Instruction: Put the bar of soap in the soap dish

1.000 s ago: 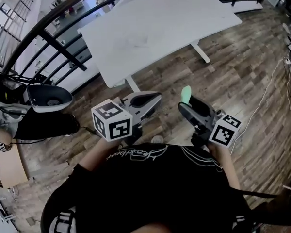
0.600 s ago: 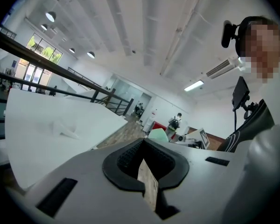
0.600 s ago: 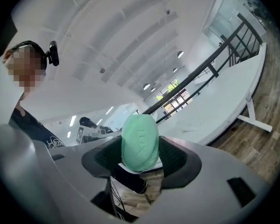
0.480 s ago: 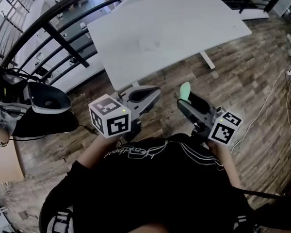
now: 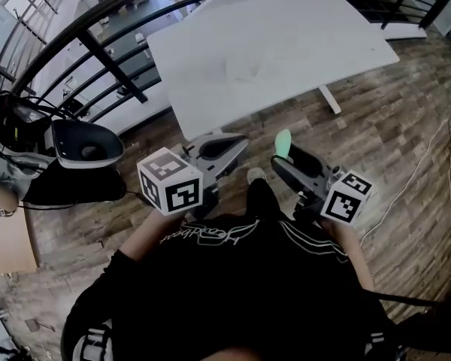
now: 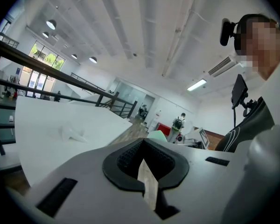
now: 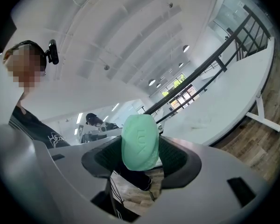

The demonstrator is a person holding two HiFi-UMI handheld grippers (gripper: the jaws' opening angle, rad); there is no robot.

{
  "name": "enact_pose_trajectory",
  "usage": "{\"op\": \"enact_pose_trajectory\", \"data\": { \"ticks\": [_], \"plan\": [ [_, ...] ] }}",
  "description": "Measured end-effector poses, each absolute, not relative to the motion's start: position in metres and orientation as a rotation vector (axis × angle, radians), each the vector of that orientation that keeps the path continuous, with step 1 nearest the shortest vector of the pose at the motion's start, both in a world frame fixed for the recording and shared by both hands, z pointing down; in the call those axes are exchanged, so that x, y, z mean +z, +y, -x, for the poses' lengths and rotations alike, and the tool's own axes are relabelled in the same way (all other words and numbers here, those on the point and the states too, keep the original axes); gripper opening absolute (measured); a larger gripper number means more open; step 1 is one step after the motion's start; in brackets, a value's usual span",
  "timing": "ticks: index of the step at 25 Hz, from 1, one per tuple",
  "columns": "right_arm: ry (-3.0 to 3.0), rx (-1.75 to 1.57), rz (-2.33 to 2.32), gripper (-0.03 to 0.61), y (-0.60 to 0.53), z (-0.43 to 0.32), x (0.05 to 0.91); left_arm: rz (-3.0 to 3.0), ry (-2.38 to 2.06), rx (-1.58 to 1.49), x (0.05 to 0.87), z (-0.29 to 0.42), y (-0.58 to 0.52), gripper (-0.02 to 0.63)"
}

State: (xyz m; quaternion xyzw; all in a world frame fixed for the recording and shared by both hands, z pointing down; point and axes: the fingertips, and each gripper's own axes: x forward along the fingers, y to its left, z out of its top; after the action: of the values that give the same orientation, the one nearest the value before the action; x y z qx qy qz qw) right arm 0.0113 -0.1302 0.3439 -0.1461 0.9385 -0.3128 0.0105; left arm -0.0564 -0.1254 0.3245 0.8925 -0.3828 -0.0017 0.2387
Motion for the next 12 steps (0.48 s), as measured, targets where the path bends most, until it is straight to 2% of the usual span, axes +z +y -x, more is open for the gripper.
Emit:
{"op": "enact_pose_trajectory", "data": {
  "ticks": [12],
  "plan": [
    [2.934, -1.055, 0.384, 0.213, -0.209, 0.004, 0.365, -2.344, -1.112, 0.007, 0.350, 0.070, -0.192, 0.009]
  ]
}}
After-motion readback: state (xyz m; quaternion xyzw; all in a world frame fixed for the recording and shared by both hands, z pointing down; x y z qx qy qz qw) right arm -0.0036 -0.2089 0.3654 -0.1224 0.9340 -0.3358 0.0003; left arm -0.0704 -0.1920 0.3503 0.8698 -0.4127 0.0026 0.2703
